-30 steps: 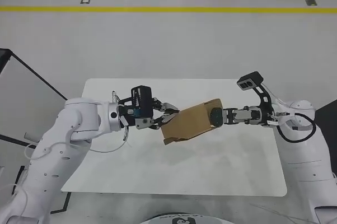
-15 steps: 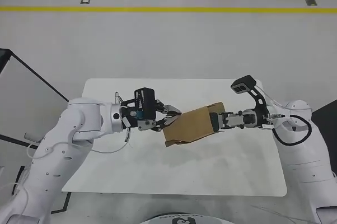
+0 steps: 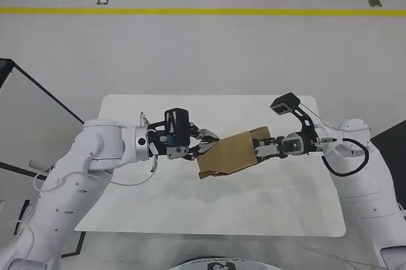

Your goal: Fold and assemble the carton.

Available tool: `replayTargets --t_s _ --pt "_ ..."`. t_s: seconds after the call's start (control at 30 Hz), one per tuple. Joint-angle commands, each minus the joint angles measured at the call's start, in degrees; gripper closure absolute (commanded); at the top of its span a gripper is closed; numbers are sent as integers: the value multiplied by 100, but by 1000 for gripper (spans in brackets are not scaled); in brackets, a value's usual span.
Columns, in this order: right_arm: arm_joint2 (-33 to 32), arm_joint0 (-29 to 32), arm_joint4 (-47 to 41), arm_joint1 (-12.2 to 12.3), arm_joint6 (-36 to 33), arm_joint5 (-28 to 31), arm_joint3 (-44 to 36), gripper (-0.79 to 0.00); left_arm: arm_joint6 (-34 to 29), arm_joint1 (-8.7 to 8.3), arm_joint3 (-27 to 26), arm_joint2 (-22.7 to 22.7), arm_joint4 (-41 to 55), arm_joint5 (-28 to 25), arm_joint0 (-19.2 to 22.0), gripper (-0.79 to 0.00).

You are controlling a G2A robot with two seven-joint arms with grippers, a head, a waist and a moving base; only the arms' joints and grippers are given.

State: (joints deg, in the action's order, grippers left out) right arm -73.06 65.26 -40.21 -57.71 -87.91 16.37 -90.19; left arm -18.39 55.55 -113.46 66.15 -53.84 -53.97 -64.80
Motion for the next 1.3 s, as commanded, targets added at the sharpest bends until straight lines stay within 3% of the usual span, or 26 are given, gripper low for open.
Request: replayTargets --t_s 0.0,0.1,0.33,0.67,0.77,0.9,0.93,0.97,1.0,1.27 --pt "42 -13 26 0 5 5 6 -326 -19 -2 -9 -14 11 -8 3 0" --pt "97 -33 44 -3 12 12 25 -277 -44 -5 -12 -27 26 -11 13 0" --pt "197 -93 43 -6 36 36 47 -268 -135 -10 -9 -80 104 -48 66 0" --pt "337 -156 119 -7 97 96 100 -188 -296 -17 17 -162 204 -21 136 0" --pt "374 -159 127 -7 133 133 130 0 -335 -21 19 -174 228 0 142 0" --pt "411 -161 136 -7 171 171 176 0 -362 -26 16 -179 253 37 140 0" --pt "420 -160 133 -6 173 173 186 0 -365 -28 14 -179 257 39 140 -114" --pt "424 -159 127 -6 178 178 197 0 -367 -29 13 -180 259 41 140 -357" --pt "428 -156 113 -5 181 181 210 0 -368 -30 11 -181 262 43 141 -785" --pt "349 -96 -184 5 194 194 358 0 -159 -31 -62 -88 288 183 131 -785"
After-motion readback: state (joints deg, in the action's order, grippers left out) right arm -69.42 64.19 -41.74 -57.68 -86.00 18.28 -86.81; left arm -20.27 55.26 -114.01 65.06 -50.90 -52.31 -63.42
